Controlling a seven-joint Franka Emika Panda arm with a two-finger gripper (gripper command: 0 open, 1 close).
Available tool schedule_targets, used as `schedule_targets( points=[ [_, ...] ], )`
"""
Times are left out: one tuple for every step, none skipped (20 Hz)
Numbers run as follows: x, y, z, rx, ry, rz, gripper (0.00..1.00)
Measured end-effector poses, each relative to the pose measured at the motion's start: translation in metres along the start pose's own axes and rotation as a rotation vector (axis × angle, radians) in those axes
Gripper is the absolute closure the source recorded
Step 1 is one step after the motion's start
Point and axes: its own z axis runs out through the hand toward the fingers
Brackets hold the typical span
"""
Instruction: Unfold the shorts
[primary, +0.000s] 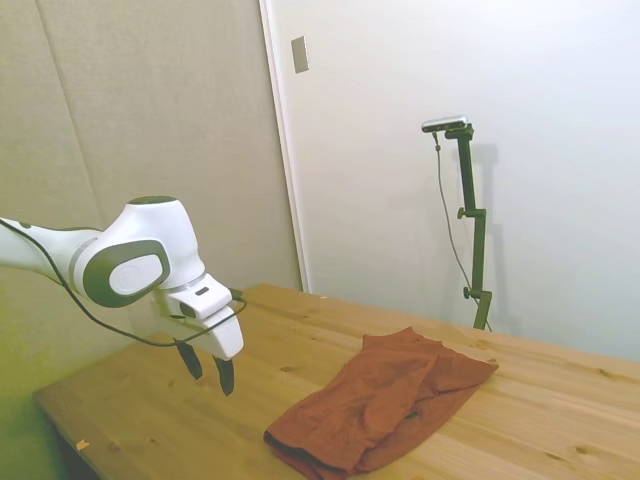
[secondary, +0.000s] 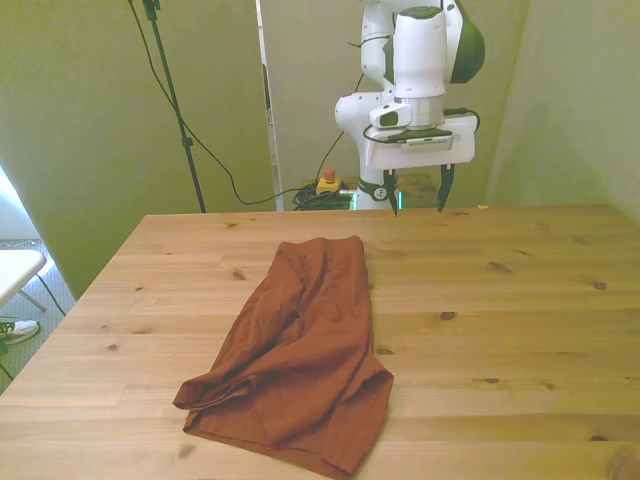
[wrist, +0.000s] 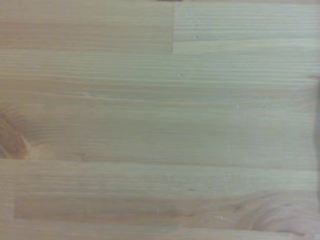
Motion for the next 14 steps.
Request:
schedule_targets(
  points=[
    [0.000, 0.000, 0.000, -0.001, -0.001, 0.001, 0.00],
    [0.001, 0.000, 0.001, -0.008, 0.003, 0.003, 0.00],
    [0.001, 0.001, 0.000, -0.013, 0.010, 0.004, 0.00],
    [0.003, 0.002, -0.003, -0.010, 0.016, 0.010, 0.00],
    [0.009, 0.005, -0.008, -0.003, 0.022, 0.024, 0.00],
    [0.018, 0.011, -0.016, 0.006, 0.030, 0.043, 0.00],
    [0.030, 0.019, -0.024, 0.011, 0.039, 0.062, 0.00],
    [0.043, 0.030, -0.033, 0.018, 0.045, 0.085, 0.00],
    [0.057, 0.042, -0.042, 0.027, 0.049, 0.108, 0.00],
    [0.072, 0.056, -0.050, 0.037, 0.053, 0.130, 0.00],
    [0.086, 0.071, -0.057, 0.045, 0.053, 0.150, 0.00],
    [0.099, 0.086, -0.063, 0.052, 0.053, 0.169, 0.00],
    [0.113, 0.103, -0.068, 0.057, 0.049, 0.188, 0.00],
    [0.126, 0.118, -0.071, 0.061, 0.044, 0.207, 0.00]
  ],
)
